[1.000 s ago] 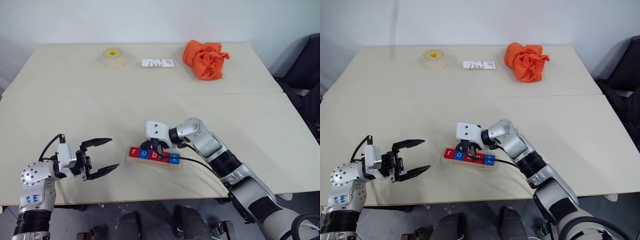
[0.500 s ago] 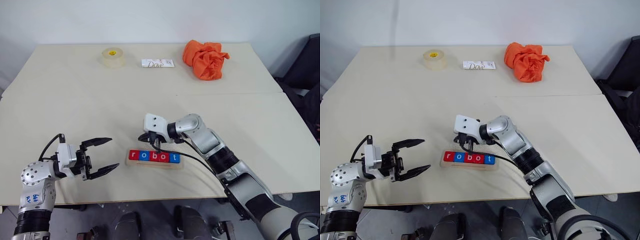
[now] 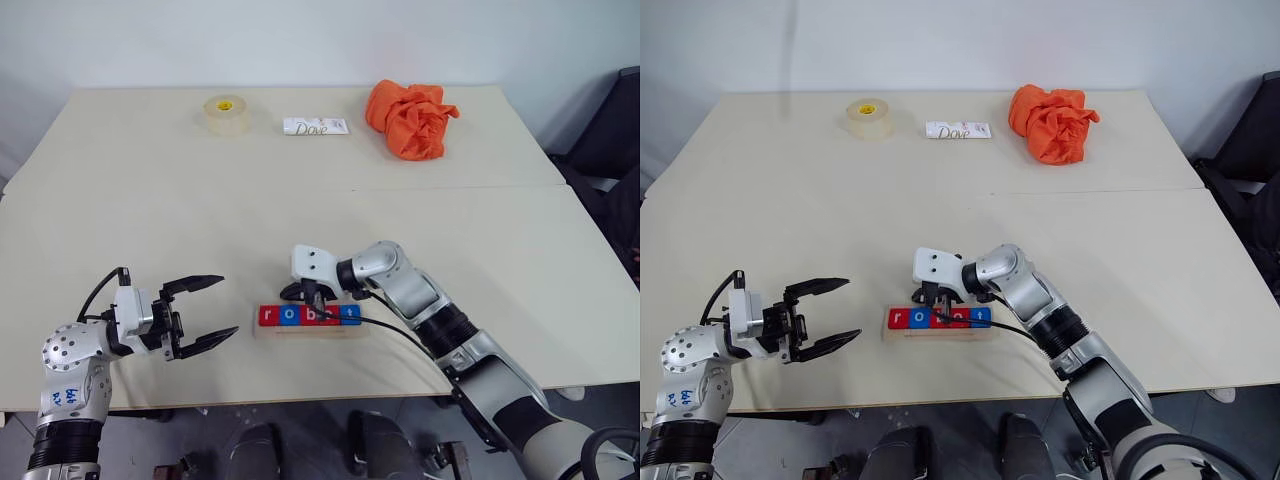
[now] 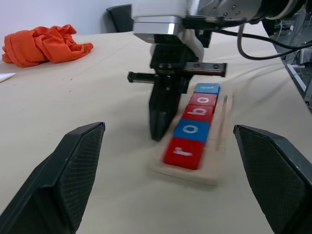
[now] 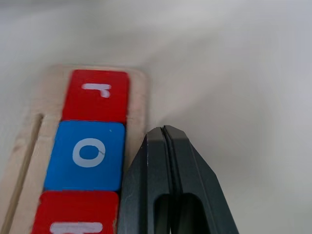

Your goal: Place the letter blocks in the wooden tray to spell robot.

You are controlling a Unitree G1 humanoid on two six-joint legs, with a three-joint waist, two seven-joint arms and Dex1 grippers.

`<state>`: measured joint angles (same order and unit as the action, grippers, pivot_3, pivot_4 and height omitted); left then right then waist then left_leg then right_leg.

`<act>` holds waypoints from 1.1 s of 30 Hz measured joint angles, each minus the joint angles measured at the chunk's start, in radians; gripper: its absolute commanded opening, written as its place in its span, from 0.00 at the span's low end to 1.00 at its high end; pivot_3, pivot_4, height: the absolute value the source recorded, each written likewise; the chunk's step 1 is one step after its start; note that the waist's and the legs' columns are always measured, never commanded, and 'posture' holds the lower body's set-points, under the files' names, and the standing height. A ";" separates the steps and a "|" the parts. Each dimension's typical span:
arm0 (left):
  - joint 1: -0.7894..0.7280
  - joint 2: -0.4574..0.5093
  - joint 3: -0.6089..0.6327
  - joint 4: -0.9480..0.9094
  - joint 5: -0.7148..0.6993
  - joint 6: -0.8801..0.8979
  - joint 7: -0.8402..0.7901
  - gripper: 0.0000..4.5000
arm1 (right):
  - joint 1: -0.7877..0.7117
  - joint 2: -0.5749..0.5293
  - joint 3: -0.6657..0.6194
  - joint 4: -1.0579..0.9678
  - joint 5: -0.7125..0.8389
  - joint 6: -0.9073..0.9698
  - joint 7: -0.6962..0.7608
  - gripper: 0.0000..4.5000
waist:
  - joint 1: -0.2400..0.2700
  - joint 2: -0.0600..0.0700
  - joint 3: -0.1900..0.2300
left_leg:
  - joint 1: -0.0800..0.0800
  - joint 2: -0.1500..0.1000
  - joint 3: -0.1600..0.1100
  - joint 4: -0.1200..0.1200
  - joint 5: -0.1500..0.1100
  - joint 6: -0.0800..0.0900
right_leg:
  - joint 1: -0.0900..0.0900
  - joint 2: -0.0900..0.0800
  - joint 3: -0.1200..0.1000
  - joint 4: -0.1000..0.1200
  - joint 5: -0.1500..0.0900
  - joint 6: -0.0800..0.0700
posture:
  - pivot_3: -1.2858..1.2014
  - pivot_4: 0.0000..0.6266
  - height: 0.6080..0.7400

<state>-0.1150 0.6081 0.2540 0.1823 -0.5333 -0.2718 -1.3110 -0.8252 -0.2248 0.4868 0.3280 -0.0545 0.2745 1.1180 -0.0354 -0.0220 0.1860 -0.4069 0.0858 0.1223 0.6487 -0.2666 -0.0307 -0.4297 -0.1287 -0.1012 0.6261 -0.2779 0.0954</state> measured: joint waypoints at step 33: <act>0.005 0.072 0.023 0.011 0.056 0.055 0.101 1.00 | 0.416 -0.497 -0.510 -0.336 0.450 0.062 0.289 0.99 | 0.005 0.000 0.000 | 0.001 0.001 0.001 -0.001 -0.001 0.000 | 0.001 0.001 0.000 -0.005 0.000 0.000 | 0.52 0.24 1.00</act>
<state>-0.1103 0.6803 0.2766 0.1934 -0.4773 -0.2170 -1.2099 -0.4095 -0.7215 -0.0235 -0.0082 0.3951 0.3369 1.4070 -0.0301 -0.0220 0.1861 -0.4061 0.0868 0.1228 0.6479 -0.2677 -0.0310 -0.4291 -0.1274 -0.1009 0.6215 -0.2779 0.0954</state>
